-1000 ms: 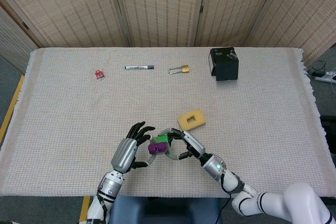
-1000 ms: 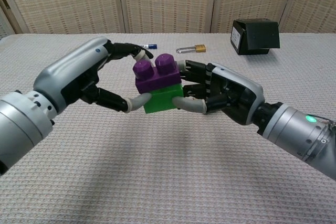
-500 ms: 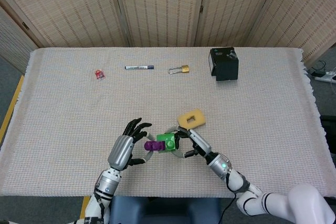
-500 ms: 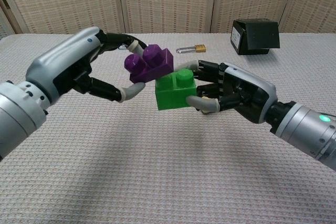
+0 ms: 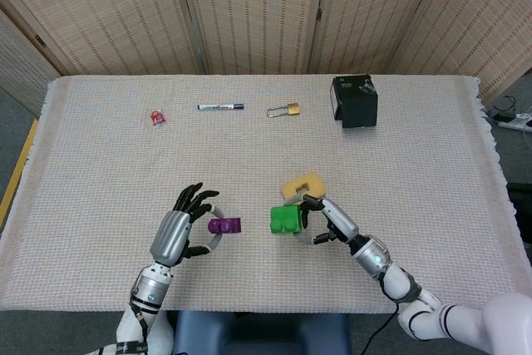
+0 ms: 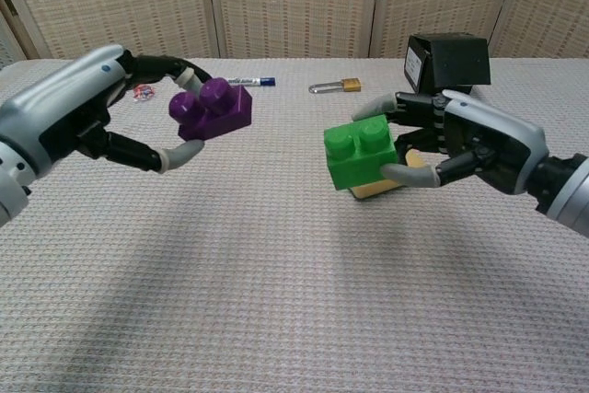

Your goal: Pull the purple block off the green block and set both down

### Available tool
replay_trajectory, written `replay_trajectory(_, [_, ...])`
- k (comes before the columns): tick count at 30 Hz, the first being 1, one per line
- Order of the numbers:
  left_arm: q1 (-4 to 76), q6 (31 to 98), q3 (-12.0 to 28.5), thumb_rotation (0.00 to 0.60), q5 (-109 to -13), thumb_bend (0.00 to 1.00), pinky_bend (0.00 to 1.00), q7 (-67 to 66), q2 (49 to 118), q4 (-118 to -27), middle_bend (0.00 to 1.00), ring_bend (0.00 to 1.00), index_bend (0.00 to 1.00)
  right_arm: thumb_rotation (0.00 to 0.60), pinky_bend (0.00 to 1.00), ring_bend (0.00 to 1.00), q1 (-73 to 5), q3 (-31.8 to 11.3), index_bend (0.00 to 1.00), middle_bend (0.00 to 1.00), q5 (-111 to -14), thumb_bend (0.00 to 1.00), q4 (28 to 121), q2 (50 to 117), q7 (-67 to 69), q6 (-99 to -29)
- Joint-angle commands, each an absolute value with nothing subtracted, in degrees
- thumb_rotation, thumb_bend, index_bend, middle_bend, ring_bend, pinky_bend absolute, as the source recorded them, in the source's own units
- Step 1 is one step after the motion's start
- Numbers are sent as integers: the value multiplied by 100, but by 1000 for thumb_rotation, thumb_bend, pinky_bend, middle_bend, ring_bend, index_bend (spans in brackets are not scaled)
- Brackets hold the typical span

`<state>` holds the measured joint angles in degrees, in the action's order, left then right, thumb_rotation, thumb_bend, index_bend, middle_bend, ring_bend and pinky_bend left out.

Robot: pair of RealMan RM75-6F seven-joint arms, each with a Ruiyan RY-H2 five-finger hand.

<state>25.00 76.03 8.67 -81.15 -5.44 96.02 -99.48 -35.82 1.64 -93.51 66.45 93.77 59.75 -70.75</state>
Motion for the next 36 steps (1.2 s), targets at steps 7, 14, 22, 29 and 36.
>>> replay_trajectory(7, [2388, 7286, 920, 600, -7750, 780, 0, 385, 9274, -8919, 246, 13, 793, 600, 314, 594, -3121, 497, 974, 561, -9019, 361, 8621, 7507, 3665, -6867])
replay_trajectory(14, [2478, 6889, 587, 600, -8061, 780, 0, 1466, 9661, -7572, 246, 10, 793, 600, 314, 560, -2817, 679, 974, 553, -8634, 361, 8985, 7096, 2385, -6596])
replay_trajectory(22, [2533, 6596, 409, 600, -8204, 779, 0, 2330, 9984, -6857, 246, 11, 794, 600, 314, 521, -2610, 536, 974, 494, -8443, 361, 8777, 7271, 1914, -6599])
replay_trajectory(29, [2563, 6569, 294, 600, -8350, 753, 0, 2228, 10023, -6802, 228, 0, 581, 600, 212, 280, -2691, 585, 381, 199, -8605, 361, 8596, 7250, 2203, -6189])
replay_trajectory(36, [2639, 6431, 210, 600, -8452, 525, 0, 2233, 9936, -6894, 47, 0, 52, 600, 12, 0, -2866, 673, 0, 0, -8841, 356, 8720, 6886, 2404, -5817])
